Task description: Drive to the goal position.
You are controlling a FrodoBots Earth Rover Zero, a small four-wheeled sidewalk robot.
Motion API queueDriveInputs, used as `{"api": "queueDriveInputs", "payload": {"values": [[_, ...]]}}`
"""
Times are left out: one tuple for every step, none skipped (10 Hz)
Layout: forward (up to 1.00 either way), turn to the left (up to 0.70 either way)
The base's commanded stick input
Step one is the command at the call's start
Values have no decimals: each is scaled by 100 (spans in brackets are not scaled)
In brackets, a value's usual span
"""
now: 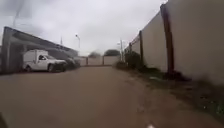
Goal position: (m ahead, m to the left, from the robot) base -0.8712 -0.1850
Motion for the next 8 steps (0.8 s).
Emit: {"api": "queueDriveInputs", "payload": {"values": [[100, 0], [100, 0], [100, 0], [100, 0], [100, 0], [100, 0], [100, 0], [100, 0]]}}
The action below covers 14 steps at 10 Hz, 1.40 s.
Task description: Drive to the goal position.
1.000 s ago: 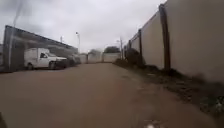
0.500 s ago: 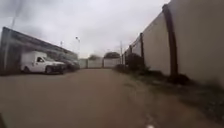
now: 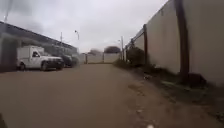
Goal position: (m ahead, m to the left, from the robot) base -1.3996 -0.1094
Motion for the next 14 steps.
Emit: {"api": "queueDriveInputs", "payload": {"values": [[100, 0], [100, 0], [100, 0], [100, 0], [100, 0], [100, 0], [100, 0], [100, 0], [100, 0], [100, 0], [100, 0], [100, 0], [100, 0], [100, 0]]}}
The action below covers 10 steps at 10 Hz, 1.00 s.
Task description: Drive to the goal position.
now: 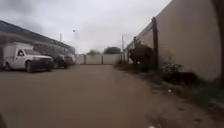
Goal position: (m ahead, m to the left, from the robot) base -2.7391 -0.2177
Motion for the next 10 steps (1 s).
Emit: {"api": "queueDriveInputs", "payload": {"values": [[100, 0], [100, 0], [100, 0], [100, 0], [100, 0], [100, 0], [100, 0], [100, 0], [100, 0], [100, 0]]}}
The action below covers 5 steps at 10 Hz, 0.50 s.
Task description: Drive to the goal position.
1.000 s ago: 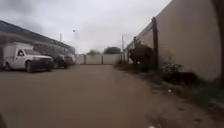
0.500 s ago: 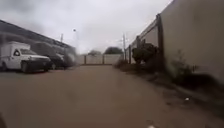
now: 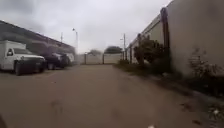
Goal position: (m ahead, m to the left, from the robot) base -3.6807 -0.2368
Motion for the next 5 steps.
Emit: {"api": "queueDriveInputs", "payload": {"values": [[100, 0], [100, 0], [100, 0], [100, 0], [100, 0]]}}
